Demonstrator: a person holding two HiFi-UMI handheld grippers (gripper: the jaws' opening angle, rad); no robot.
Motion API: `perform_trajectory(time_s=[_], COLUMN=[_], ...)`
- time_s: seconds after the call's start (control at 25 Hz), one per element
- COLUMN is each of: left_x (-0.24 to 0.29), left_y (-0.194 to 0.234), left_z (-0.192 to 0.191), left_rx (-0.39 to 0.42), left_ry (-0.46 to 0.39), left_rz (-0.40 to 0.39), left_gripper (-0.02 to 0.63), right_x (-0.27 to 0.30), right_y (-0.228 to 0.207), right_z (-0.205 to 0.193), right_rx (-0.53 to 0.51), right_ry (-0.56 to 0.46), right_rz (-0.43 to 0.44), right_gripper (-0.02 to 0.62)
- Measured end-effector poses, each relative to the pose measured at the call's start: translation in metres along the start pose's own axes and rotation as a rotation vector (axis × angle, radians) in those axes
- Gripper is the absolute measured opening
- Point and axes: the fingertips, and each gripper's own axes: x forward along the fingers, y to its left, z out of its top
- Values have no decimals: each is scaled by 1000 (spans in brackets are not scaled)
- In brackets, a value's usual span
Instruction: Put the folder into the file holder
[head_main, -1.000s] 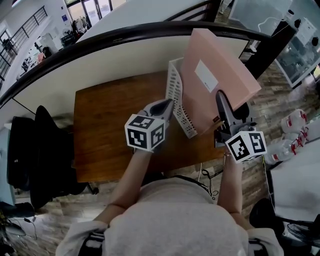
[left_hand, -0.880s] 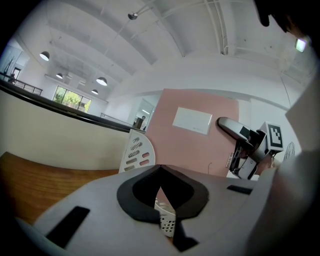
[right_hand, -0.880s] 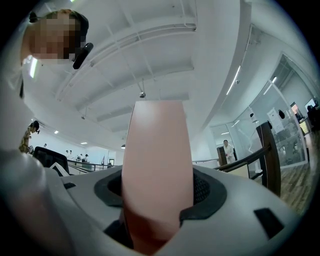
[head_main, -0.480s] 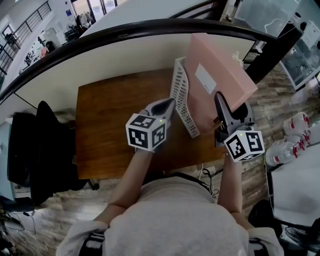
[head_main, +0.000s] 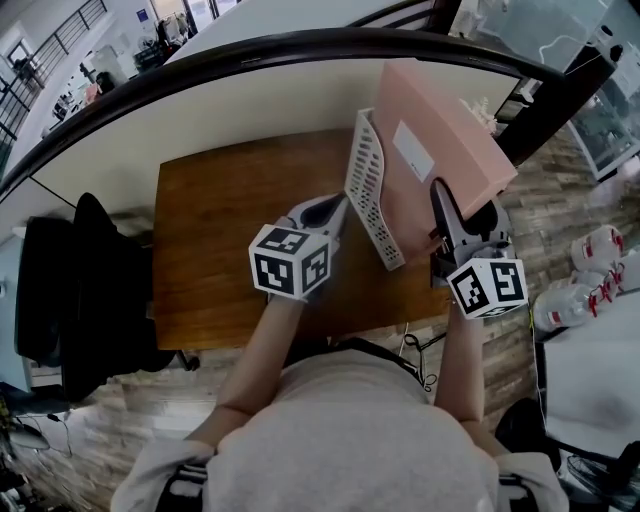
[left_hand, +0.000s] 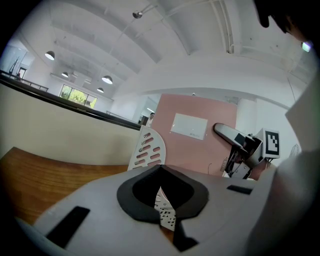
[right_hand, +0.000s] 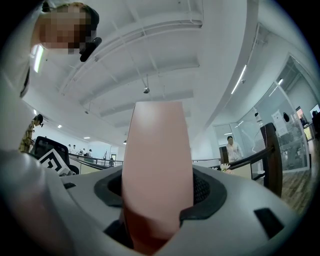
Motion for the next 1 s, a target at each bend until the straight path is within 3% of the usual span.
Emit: perform_trajectory(time_s=[0.6,1.0], left_x=[3,3], left_y=[2,5], left_z=[-3,-3], left_rx=[-2,-9], left_ry=[10,3], left_rz=[8,17], left_gripper=[11,11], right_x=[18,18], right_y=[0,0], right_z=[-7,-4], right_rx=[7,11], right_ry=[-6,-72], right_rz=[24,30], right_gripper=[291,291])
